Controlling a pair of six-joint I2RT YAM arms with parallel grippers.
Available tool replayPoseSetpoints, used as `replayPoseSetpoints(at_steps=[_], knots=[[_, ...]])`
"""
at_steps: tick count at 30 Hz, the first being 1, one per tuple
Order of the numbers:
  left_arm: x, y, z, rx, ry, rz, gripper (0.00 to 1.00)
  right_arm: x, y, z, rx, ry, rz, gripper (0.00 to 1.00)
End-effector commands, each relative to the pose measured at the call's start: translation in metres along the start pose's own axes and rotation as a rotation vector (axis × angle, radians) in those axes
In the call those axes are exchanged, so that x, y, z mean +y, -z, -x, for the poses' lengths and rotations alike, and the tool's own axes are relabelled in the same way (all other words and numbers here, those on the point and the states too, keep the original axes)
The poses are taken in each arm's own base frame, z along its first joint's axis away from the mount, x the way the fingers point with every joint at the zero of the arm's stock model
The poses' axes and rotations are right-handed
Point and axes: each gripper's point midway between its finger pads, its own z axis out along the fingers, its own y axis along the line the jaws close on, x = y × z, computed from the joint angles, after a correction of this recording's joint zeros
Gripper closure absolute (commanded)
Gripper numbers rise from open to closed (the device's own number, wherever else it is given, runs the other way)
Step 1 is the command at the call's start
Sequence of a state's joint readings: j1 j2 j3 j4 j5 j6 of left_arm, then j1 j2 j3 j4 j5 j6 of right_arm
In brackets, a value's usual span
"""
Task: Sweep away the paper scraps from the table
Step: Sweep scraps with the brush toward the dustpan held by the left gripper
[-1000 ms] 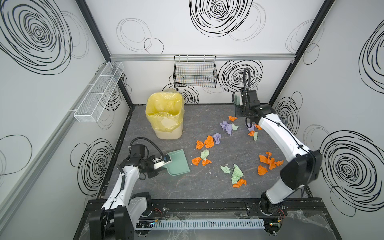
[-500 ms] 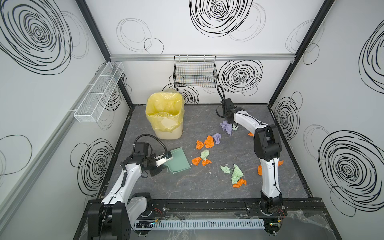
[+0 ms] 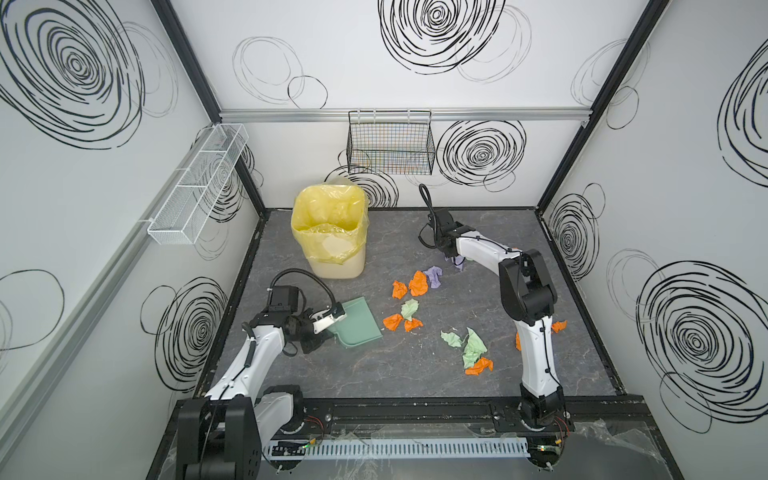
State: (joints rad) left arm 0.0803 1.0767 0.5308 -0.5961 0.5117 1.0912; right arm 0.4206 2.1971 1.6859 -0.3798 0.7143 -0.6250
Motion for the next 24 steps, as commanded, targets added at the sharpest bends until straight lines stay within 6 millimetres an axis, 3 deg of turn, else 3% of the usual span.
replayPoseSetpoints(at_steps=[1,11,24], knots=[[0.001,0.004,0.01,-0.033,-0.014,0.01,1.0,0.025,0.016,0.002,0.003,0.076,0.003,1.0],[-0.006,0.0,0.011,-0.009,-0.036,0.004,1.0,0.086,0.056,-0.022,0.023,0.137,0.106,1.0],[-0.006,-0.017,0.022,-0.001,-0.047,-0.001,1.0,0.121,0.133,-0.036,0.023,0.023,0.267,1.0]])
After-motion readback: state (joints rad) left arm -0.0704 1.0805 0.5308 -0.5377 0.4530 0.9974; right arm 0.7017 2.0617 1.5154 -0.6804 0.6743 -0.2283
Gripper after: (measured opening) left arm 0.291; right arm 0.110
